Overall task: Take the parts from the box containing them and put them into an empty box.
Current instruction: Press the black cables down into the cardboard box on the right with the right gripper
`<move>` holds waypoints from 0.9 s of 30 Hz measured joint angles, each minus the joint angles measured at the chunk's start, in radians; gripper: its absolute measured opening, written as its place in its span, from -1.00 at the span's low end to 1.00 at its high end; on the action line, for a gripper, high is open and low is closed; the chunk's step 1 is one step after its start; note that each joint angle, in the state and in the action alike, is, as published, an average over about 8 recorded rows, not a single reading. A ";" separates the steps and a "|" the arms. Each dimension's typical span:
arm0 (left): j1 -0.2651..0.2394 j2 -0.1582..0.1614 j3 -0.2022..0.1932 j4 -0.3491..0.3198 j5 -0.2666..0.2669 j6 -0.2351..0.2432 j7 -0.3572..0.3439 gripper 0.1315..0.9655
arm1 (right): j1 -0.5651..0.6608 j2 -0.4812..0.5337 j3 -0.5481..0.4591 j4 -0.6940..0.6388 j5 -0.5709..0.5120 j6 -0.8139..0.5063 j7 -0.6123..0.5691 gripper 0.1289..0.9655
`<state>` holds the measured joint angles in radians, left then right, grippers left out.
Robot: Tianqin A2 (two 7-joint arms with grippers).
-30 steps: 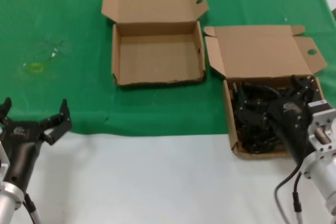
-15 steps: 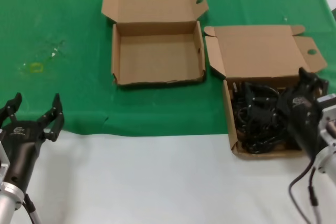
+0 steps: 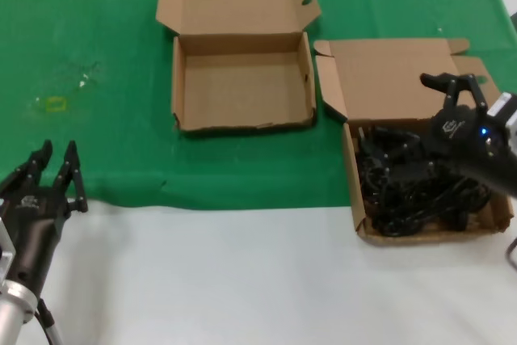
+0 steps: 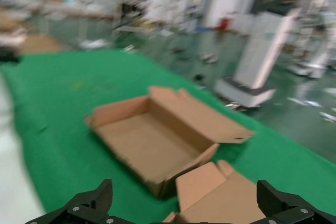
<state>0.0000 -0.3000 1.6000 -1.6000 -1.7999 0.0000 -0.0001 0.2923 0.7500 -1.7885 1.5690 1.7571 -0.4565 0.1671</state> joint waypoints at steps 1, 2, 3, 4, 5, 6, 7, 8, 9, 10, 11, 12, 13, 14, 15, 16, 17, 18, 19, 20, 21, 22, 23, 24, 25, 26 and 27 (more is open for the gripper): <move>0.000 0.000 0.000 0.000 0.000 0.000 0.000 -0.55 | 0.028 0.020 -0.014 -0.009 -0.007 -0.039 0.004 1.00; 0.000 0.000 0.000 0.000 0.000 0.000 0.000 -0.60 | 0.056 0.038 -0.028 -0.018 -0.016 -0.078 0.006 1.00; 0.000 0.000 0.000 0.000 0.000 0.000 0.000 -0.65 | 0.083 0.053 -0.041 -0.027 -0.024 -0.115 0.007 1.00; 0.000 0.000 0.000 0.000 0.000 0.000 0.000 -0.69 | 0.110 0.066 -0.054 -0.038 -0.033 -0.152 0.005 1.00; 0.000 0.000 0.000 0.000 0.000 0.000 0.000 -0.74 | 0.137 0.076 -0.068 -0.049 -0.041 -0.187 0.002 1.00; 0.000 0.000 0.000 0.000 0.000 0.000 0.000 -0.74 | 0.164 0.084 -0.081 -0.061 -0.049 -0.221 -0.004 1.00; 0.000 0.000 0.000 0.000 0.000 0.000 0.000 -0.74 | 0.191 0.089 -0.093 -0.073 -0.056 -0.255 -0.011 1.00; 0.000 0.000 0.000 0.000 0.000 0.000 0.000 -0.74 | 0.218 0.092 -0.106 -0.087 -0.063 -0.289 -0.020 1.00; 0.000 0.000 0.000 0.000 0.000 0.000 0.000 -0.74 | 0.245 0.094 -0.119 -0.101 -0.070 -0.323 -0.031 1.00; 0.000 0.000 0.000 0.000 0.000 0.000 0.000 -0.76 | 0.273 0.094 -0.131 -0.117 -0.077 -0.356 -0.044 1.00; 0.000 0.000 0.000 0.000 0.000 0.000 0.000 -0.79 | 0.302 0.092 -0.145 -0.134 -0.084 -0.391 -0.059 1.00; 0.000 0.000 0.000 0.000 0.000 0.000 0.000 -0.81 | 0.332 0.090 -0.158 -0.152 -0.092 -0.426 -0.077 1.00; 0.000 0.000 0.000 0.000 0.000 0.000 0.000 -0.84 | 0.364 0.087 -0.173 -0.171 -0.101 -0.462 -0.096 1.00; 0.000 0.000 0.000 0.000 0.000 0.000 0.000 -0.86 | 0.396 0.083 -0.187 -0.192 -0.111 -0.497 -0.116 1.00; 0.000 0.000 0.000 0.000 0.000 0.000 0.000 -0.89 | 0.428 0.078 -0.202 -0.215 -0.122 -0.533 -0.138 1.00; 0.000 0.000 0.000 0.000 0.000 0.000 0.000 -0.91 | 0.463 0.072 -0.218 -0.240 -0.134 -0.568 -0.161 1.00; 0.000 0.000 0.000 0.000 0.000 0.000 0.000 -0.94 | 0.498 0.064 -0.234 -0.266 -0.148 -0.603 -0.186 1.00; 0.000 0.000 0.000 0.000 0.000 0.000 0.000 -0.94 | 0.533 0.056 -0.250 -0.293 -0.162 -0.637 -0.211 1.00; 0.000 0.000 0.000 0.000 0.000 0.000 0.000 -0.94 | 0.567 0.047 -0.266 -0.321 -0.176 -0.668 -0.236 1.00; 0.000 0.000 0.000 0.000 0.000 0.000 0.000 -0.95 | 0.601 0.037 -0.282 -0.349 -0.190 -0.699 -0.263 1.00; 0.000 0.000 0.000 0.000 0.000 0.000 0.000 -0.95 | 0.633 0.027 -0.296 -0.376 -0.204 -0.728 -0.291 1.00; 0.000 0.000 0.000 0.000 0.000 0.000 0.000 -0.95 | 0.664 0.016 -0.310 -0.403 -0.216 -0.756 -0.319 1.00; 0.000 0.000 0.000 0.000 0.000 0.000 0.000 -0.96 | 0.692 0.004 -0.323 -0.428 -0.227 -0.781 -0.346 1.00; 0.000 0.000 0.000 0.000 0.000 0.000 0.000 -0.96 | 0.718 -0.006 -0.335 -0.451 -0.237 -0.805 -0.373 1.00; 0.000 0.000 0.000 0.000 0.000 0.000 0.000 -0.97 | 0.742 -0.018 -0.346 -0.473 -0.245 -0.827 -0.401 1.00; 0.000 0.000 0.000 0.000 0.000 0.000 0.000 -0.97 | 0.763 -0.029 -0.356 -0.493 -0.253 -0.848 -0.429 1.00; 0.000 0.000 0.000 0.000 0.000 0.000 0.000 -0.97 | 0.782 -0.040 -0.365 -0.512 -0.259 -0.868 -0.457 1.00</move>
<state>0.0000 -0.3000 1.6001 -1.6000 -1.7996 0.0000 -0.0005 1.0747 0.7102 -2.1536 1.0575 1.4982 -1.3245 -0.2901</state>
